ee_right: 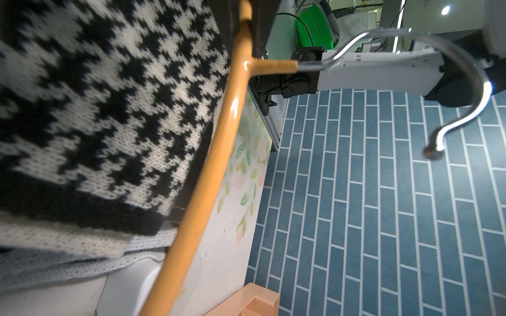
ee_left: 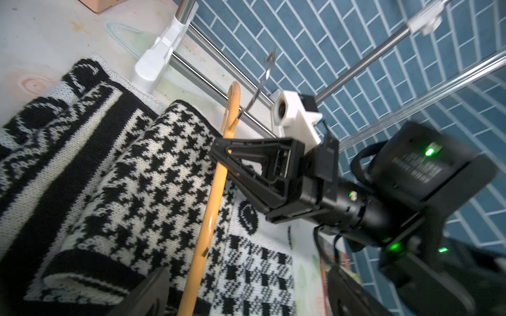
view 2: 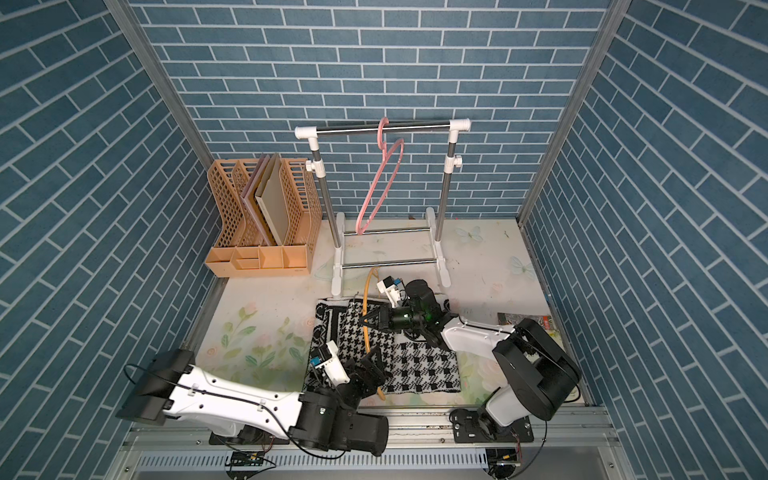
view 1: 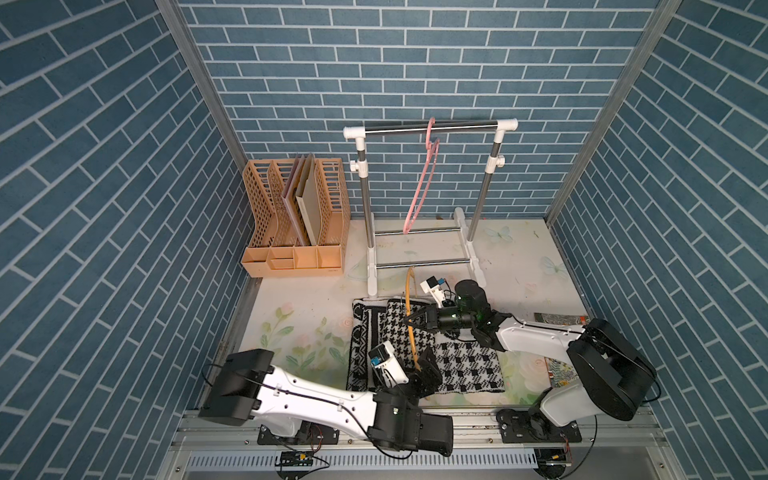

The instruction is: Hang the scarf on the hanger

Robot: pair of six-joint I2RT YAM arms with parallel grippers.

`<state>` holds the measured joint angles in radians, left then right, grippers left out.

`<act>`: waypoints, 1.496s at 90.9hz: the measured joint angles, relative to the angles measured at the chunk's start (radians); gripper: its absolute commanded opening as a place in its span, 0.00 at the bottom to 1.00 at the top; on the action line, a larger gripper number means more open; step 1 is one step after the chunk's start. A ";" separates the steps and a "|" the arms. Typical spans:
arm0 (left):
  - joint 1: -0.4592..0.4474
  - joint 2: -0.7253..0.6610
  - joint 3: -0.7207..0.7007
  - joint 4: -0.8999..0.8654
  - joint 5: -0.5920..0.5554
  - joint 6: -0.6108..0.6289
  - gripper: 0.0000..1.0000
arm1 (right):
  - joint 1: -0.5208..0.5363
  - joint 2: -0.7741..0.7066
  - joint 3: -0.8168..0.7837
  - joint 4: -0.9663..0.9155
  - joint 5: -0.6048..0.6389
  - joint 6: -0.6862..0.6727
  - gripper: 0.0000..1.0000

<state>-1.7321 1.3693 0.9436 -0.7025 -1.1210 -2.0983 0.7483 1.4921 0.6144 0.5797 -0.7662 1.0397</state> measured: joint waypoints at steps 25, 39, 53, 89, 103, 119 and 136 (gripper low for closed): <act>0.000 -0.292 -0.117 0.079 -0.015 0.058 0.83 | -0.068 -0.058 -0.127 0.163 -0.059 0.058 0.00; 0.002 -0.412 -0.274 0.249 0.101 0.212 0.83 | -0.098 -0.095 -0.174 0.198 -0.092 0.064 0.00; 0.031 -0.507 -0.406 0.349 0.275 0.390 0.83 | -0.117 -0.102 -0.192 0.209 -0.122 0.064 0.00; 0.706 -0.664 -0.517 0.559 0.954 0.934 0.76 | -0.149 -0.105 -0.186 0.160 -0.166 0.057 0.00; 0.818 -0.430 -0.469 0.589 1.175 1.071 0.71 | -0.156 -0.105 -0.170 0.123 -0.175 0.050 0.00; 0.940 -0.317 -0.405 0.595 1.327 1.181 0.69 | -0.161 -0.105 -0.156 0.084 -0.184 0.033 0.00; 1.011 -0.272 -0.384 0.619 1.432 1.243 0.64 | -0.169 -0.105 -0.143 0.043 -0.197 0.010 0.00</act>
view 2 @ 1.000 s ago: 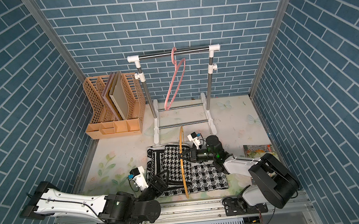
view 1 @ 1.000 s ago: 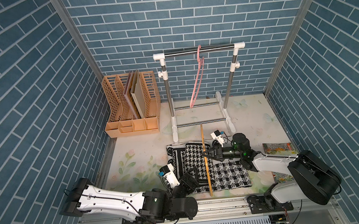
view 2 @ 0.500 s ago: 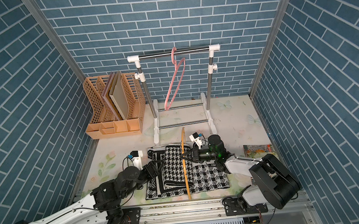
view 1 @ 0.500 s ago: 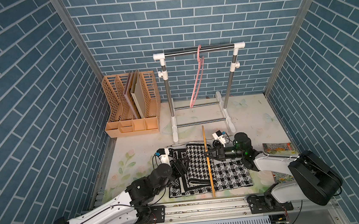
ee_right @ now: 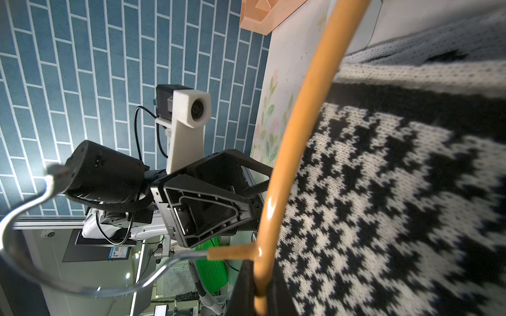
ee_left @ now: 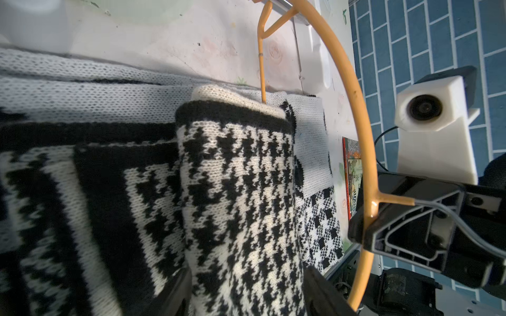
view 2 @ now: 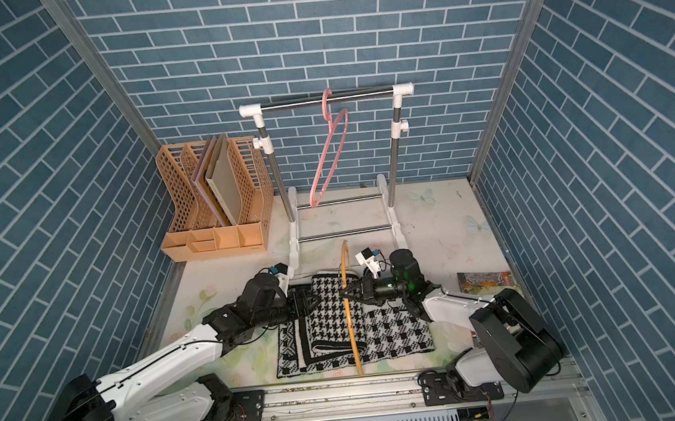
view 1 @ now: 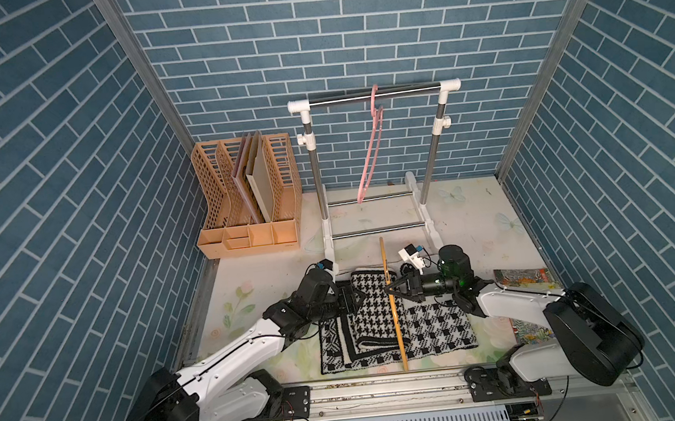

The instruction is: Hang the scarf on the hanger

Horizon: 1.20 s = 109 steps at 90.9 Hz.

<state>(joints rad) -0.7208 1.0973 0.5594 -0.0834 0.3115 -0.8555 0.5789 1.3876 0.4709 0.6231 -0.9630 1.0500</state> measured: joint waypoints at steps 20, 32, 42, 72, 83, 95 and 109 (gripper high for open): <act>0.003 0.076 -0.018 0.022 0.068 0.020 0.64 | -0.004 0.002 0.008 -0.019 -0.007 -0.008 0.00; 0.003 0.079 -0.036 0.042 0.080 0.020 0.61 | -0.006 0.002 0.009 -0.020 -0.009 -0.010 0.00; 0.003 0.080 -0.076 0.071 0.097 0.006 0.55 | -0.008 0.002 0.009 -0.021 -0.010 -0.010 0.00; 0.001 0.093 -0.092 0.097 0.114 -0.002 0.18 | -0.010 0.002 0.008 -0.020 -0.010 -0.010 0.00; 0.001 0.068 -0.080 0.070 0.104 0.006 0.00 | -0.011 0.000 0.008 -0.021 -0.010 -0.010 0.00; 0.000 0.016 -0.076 0.025 0.092 0.000 0.00 | -0.013 -0.007 0.009 -0.026 -0.011 -0.009 0.00; 0.000 -0.077 -0.077 -0.057 0.066 -0.002 0.00 | -0.014 -0.037 0.008 -0.037 -0.012 -0.003 0.00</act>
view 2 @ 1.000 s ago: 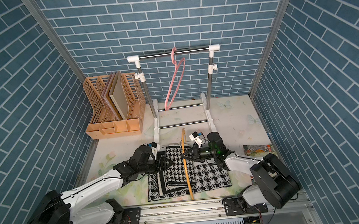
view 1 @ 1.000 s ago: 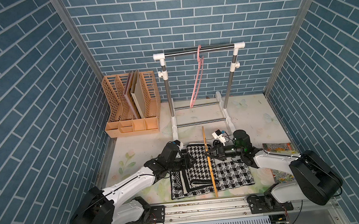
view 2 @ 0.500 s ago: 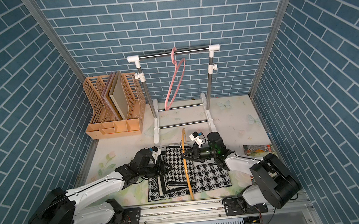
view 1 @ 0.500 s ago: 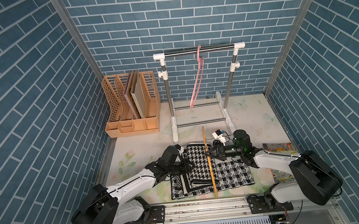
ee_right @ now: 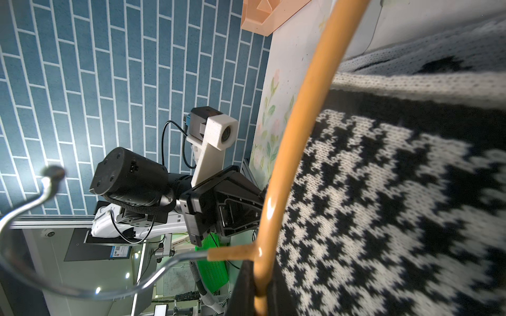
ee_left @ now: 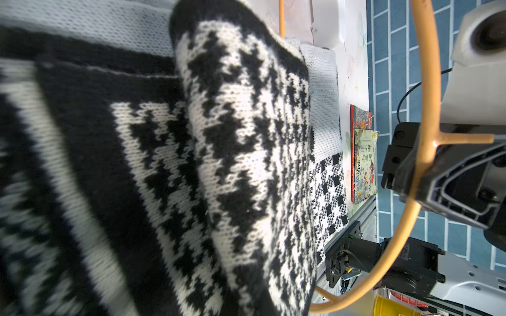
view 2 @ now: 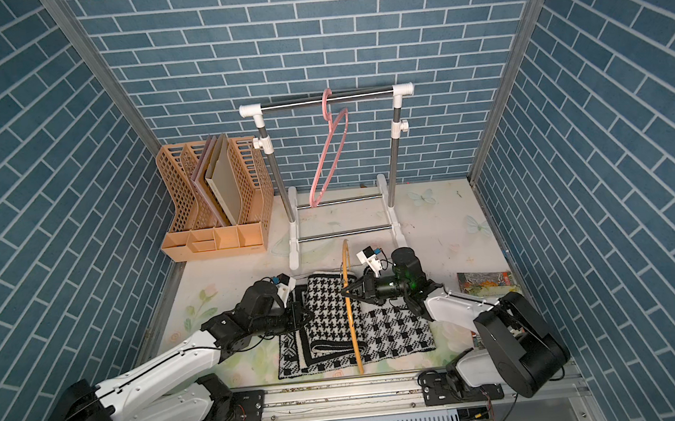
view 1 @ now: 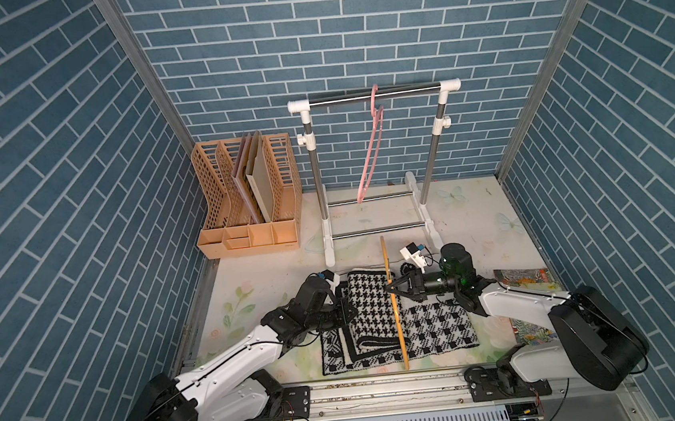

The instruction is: Hang the scarf on the hanger

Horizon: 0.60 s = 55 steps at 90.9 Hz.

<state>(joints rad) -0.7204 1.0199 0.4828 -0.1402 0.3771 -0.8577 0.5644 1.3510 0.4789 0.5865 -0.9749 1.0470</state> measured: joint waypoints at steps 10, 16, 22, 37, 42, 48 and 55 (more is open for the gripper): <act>0.000 -0.033 -0.013 -0.049 -0.023 -0.001 0.00 | 0.000 -0.031 -0.007 0.010 -0.001 0.024 0.00; 0.000 -0.046 -0.025 -0.073 -0.035 -0.003 0.00 | 0.005 -0.041 -0.013 0.030 -0.002 0.045 0.00; 0.001 -0.048 -0.032 -0.098 -0.047 -0.002 0.00 | 0.022 -0.040 -0.014 0.053 -0.002 0.068 0.00; 0.003 -0.021 -0.026 -0.159 -0.085 0.018 0.00 | 0.062 -0.018 -0.014 0.104 0.003 0.093 0.00; 0.005 -0.008 -0.015 -0.189 -0.103 0.031 0.00 | 0.067 -0.002 -0.014 0.124 0.003 0.108 0.00; 0.008 -0.003 -0.003 -0.213 -0.120 0.045 0.00 | 0.069 0.019 -0.015 0.149 0.004 0.127 0.00; 0.014 -0.003 0.010 -0.241 -0.140 0.063 0.00 | 0.069 0.034 -0.021 0.168 0.005 0.138 0.00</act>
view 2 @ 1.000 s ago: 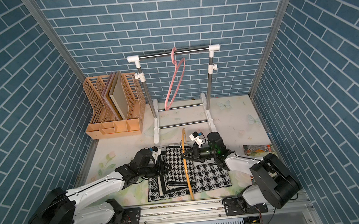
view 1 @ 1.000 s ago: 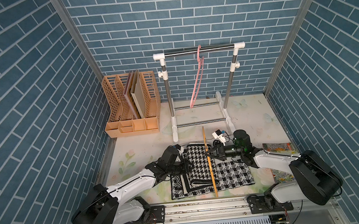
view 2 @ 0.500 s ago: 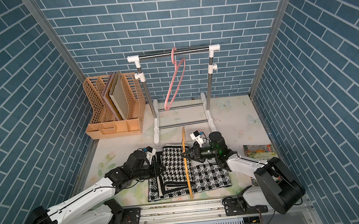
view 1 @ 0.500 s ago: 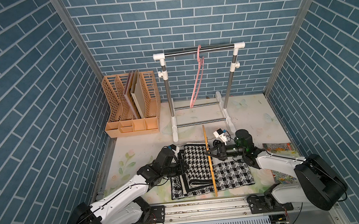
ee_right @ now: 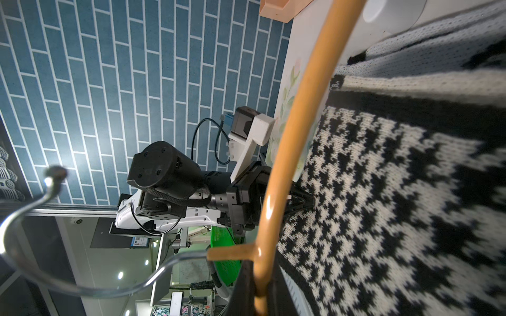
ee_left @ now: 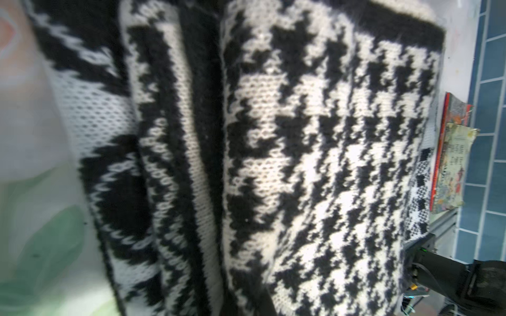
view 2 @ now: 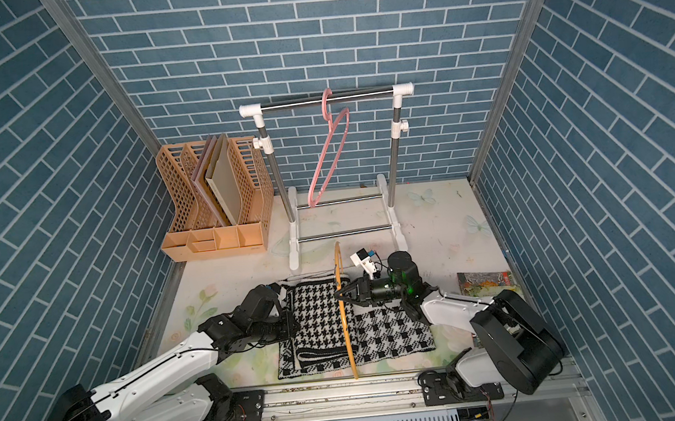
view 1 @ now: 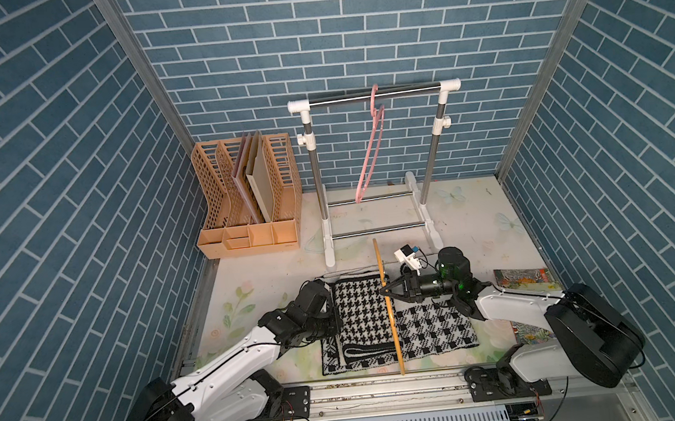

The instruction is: Hang the scarf on the hanger

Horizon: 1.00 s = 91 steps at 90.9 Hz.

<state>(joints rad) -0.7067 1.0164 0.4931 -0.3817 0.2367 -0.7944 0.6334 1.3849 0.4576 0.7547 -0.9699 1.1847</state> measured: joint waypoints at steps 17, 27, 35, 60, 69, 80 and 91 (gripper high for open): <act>0.008 0.005 0.003 -0.020 -0.015 0.018 0.00 | 0.000 0.031 -0.017 0.033 0.001 0.005 0.00; 0.009 0.031 0.002 -0.016 -0.019 0.020 0.00 | -0.001 0.062 -0.027 0.059 0.005 0.005 0.00; 0.009 0.040 0.002 -0.013 -0.021 0.024 0.58 | -0.002 0.068 -0.028 0.074 0.004 0.005 0.00; 0.016 0.014 0.262 -0.145 -0.076 0.022 0.83 | -0.009 0.074 -0.031 0.072 -0.013 -0.011 0.00; 0.016 0.014 0.378 -0.132 -0.062 0.025 0.82 | -0.012 0.069 -0.031 0.060 -0.017 -0.021 0.00; 0.016 0.016 0.443 -0.039 0.015 0.023 0.80 | -0.013 0.059 -0.031 0.045 -0.018 -0.032 0.00; 0.016 0.063 0.468 0.071 0.116 0.026 0.79 | -0.014 0.050 -0.031 0.031 -0.017 -0.039 0.00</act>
<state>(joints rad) -0.6907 1.0790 0.9611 -0.3103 0.3531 -0.7681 0.6197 1.4353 0.4271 0.7853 -0.9871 1.1458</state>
